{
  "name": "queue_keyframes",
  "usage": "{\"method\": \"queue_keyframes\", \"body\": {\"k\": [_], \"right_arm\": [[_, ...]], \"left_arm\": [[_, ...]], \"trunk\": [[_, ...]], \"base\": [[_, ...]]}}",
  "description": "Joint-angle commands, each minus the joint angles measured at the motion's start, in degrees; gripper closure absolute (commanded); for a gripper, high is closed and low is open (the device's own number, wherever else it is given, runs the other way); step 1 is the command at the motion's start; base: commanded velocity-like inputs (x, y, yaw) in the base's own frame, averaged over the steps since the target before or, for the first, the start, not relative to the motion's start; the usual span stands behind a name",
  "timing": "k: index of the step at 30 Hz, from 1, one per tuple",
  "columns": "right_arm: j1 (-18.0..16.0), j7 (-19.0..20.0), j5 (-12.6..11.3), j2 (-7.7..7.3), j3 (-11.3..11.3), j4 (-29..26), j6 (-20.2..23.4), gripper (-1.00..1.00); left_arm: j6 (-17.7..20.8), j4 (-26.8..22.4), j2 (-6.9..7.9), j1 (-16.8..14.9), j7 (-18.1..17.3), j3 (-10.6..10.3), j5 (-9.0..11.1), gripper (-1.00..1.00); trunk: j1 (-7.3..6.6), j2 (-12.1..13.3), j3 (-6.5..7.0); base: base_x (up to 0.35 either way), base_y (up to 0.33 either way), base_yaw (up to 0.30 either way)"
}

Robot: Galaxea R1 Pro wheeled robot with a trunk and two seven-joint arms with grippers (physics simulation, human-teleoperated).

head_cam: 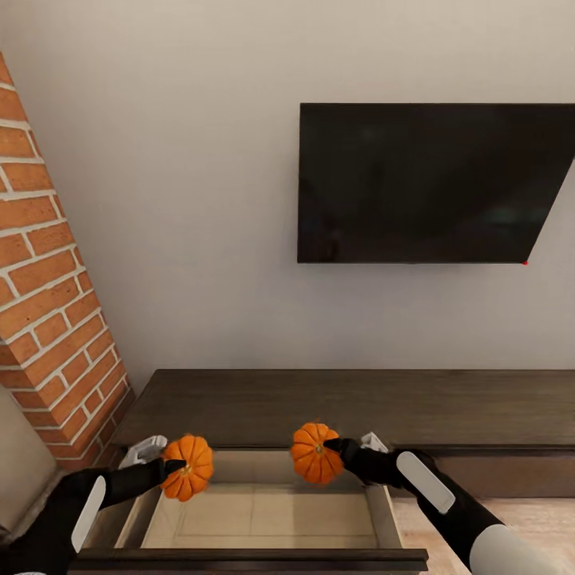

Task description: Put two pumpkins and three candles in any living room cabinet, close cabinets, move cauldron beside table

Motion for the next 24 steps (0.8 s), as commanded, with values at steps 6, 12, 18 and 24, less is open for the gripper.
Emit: {"method": "queue_keyframes", "body": {"k": [6,12,18,24], "right_arm": [[-0.17,-3.56,12.83,6.71,2.15,-0.12,-0.57,1.0],[-0.16,-4.11,20.49,11.4,2.39,-0.06,-0.66,1.0],[-0.18,-3.39,21.81,12.16,2.57,-0.13,-2.74,1.0],[-0.17,-3.34,21.83,12.05,2.17,-0.06,-4.25,1.0]], "left_arm": [[-0.97,-0.06,-3.18,-0.05,11.89,-4.85,0.85,1.0],[-5.02,0.36,-4.77,-0.05,17.32,-6.32,0.79,1.0],[-5.41,0.28,-5.04,-0.05,18.05,-7.99,0.89,1.0],[-5.44,0.17,-5.04,-0.05,17.87,-8.14,0.96,1.0]], "trunk": [[-0.01,-0.04,-0.04],[-0.01,-0.04,-0.04],[-0.01,-0.04,-0.04],[-0.01,-0.04,-0.04]], "base": [[0.0,0.0,0.0],[0.0,0.0,0.0],[0.0,0.0,0.0],[0.0,0.01,-0.003]]}}
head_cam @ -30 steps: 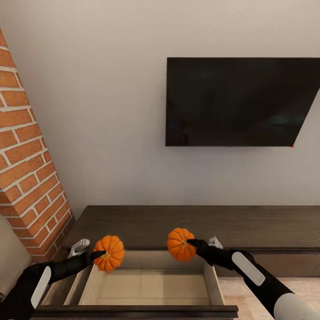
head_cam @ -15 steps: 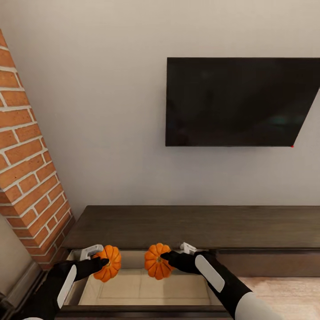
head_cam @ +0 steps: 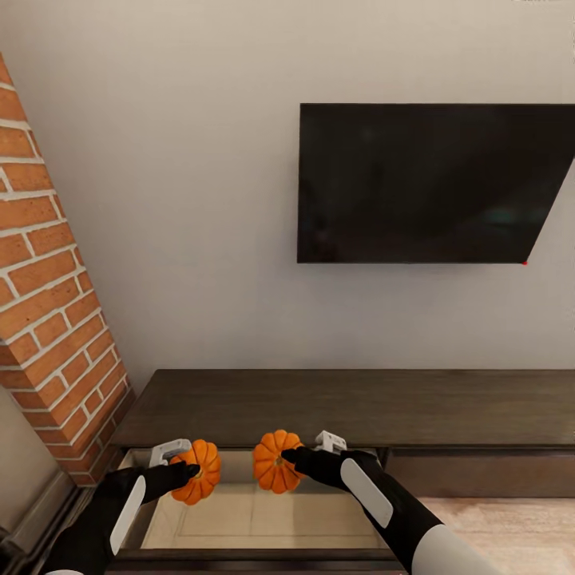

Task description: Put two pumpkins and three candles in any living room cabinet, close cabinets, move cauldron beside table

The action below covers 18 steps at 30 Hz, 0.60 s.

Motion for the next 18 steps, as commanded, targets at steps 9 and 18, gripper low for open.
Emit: {"method": "queue_keyframes", "body": {"k": [9,18], "right_arm": [[-0.05,-0.38,-1.17,0.04,0.05,-0.1,-0.14,1.0],[-0.05,-0.43,-1.28,0.08,0.04,-0.02,-0.15,1.0]], "left_arm": [[0.4,-0.23,-0.02,-0.03,-0.41,0.09,0.34,1.0],[0.44,-0.41,0.07,-0.02,-0.62,0.05,0.48,1.0]], "trunk": [[0.0,-0.03,-0.06],[0.0,-0.03,-0.06]], "base": [[0.0,0.179,-0.21],[0.066,0.095,-0.034]]}}
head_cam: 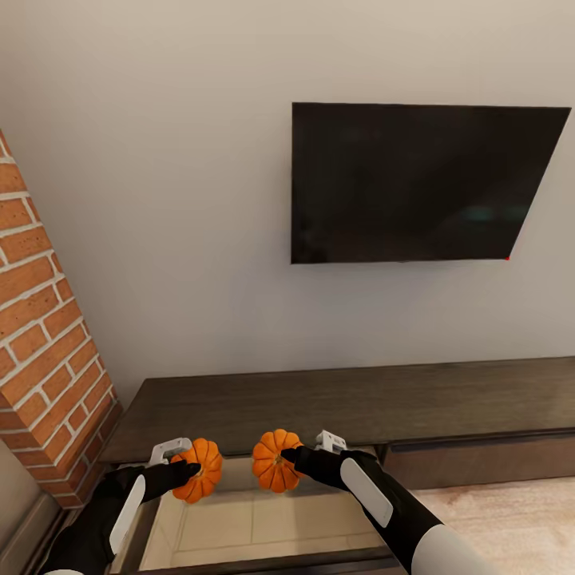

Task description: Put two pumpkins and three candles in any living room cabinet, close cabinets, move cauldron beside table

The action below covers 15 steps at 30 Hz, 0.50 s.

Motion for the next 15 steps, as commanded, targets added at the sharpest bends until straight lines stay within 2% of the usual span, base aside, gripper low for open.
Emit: {"method": "queue_keyframes", "body": {"k": [1,8,15], "right_arm": [[-0.05,-0.58,-0.59,-0.02,0.14,-0.1,0.08,1.0],[-0.05,-0.62,-0.59,-0.02,0.14,-0.1,0.08,1.0],[0.01,-0.77,-0.35,0.03,0.06,0.01,-0.06,1.0]], "left_arm": [[0.36,-0.06,0.0,-0.03,0.01,0.1,0.46,1.0],[0.34,-0.09,-0.06,-0.02,0.0,0.06,0.4,1.0],[0.28,-0.37,-0.09,-0.04,0.01,0.13,0.4,1.0]], "trunk": [[0.02,-0.03,-0.06],[0.02,-0.03,-0.06],[0.02,-0.03,-0.06]], "base": [[0.114,0.061,-0.002],[0.127,0.007,0.0],[0.024,-0.004,0.0]]}}
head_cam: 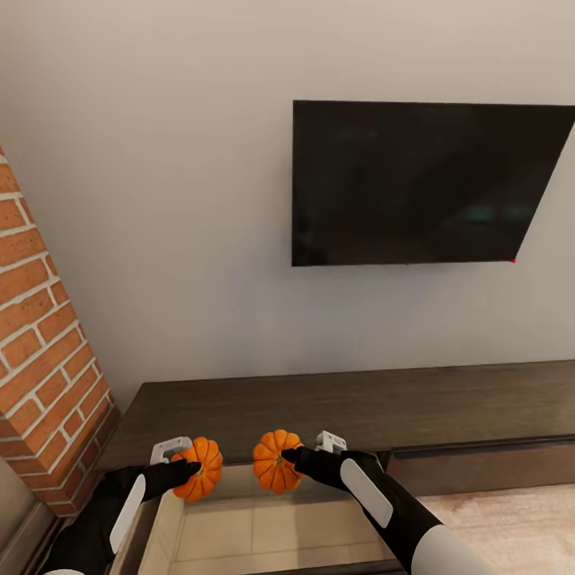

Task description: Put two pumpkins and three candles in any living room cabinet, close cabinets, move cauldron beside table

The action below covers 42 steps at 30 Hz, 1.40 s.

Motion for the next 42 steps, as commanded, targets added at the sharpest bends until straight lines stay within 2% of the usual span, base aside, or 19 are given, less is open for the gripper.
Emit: {"method": "queue_keyframes", "body": {"k": [1,4,8,14,18,23,32,38,42], "right_arm": [[-0.04,-0.67,-0.62,-0.01,0.14,-0.09,0.02,1.0],[-0.04,-1.05,-0.62,0.0,0.09,0.06,-0.96,1.0],[-0.02,-2.56,-0.62,0.01,0.05,0.32,-2.36,1.0],[-0.02,-14.13,-0.56,0.06,0.29,0.4,-2.73,1.0],[-0.02,-16.98,-0.41,0.24,0.65,0.41,-2.81,1.0],[-0.02,-17.44,-0.38,0.27,0.74,0.58,-3.46,1.0],[-0.02,-17.6,-0.36,0.32,0.88,0.78,-9.08,1.0],[-0.02,-17.61,-0.36,0.36,0.95,0.84,-9.93,1.0],[-0.02,-17.6,-0.36,0.36,0.95,0.84,-9.98,1.0]], "left_arm": [[0.36,-0.08,-0.01,-0.03,0.04,0.08,0.3,1.0],[0.36,-0.1,-0.05,0.0,0.22,0.04,0.28,1.0],[0.36,-0.01,-0.09,0.02,0.72,-0.21,0.18,1.0],[0.35,0.07,-0.1,-0.02,0.95,-1.71,0.06,1.0],[0.35,0.02,-0.4,-0.03,0.96,-1.88,0.02,1.0],[0.35,-0.01,-1.83,-0.01,1.05,-1.91,-0.11,1.0],[0.16,0.59,-3.12,0.0,1.04,-2.14,-0.15,1.0],[-2.08,2.84,-3.82,-0.02,1.05,-4.29,-0.18,1.0],[-3.33,4.4,-3.87,-0.03,1.05,-4.8,-0.21,1.0]], "trunk": [[0.0,-0.03,-0.06],[0.0,-0.03,-0.06],[0.88,-1.64,-0.78],[2.19,-4.04,-1.85],[3.07,-5.65,-2.57],[4.17,-7.65,-3.47],[6.15,-11.26,-5.09],[7.46,-13.67,-6.16],[8.34,-15.27,-6.88]], "base": [[0.002,0.0,0.0],[0.0,0.0,0.0],[0.0,0.0,0.0],[0.0,0.0,0.0],[0.0,0.0,0.0],[0.0,0.0,0.0],[0.0,0.0,0.0],[0.0,0.0,0.0],[0.0,0.0,0.0]]}}
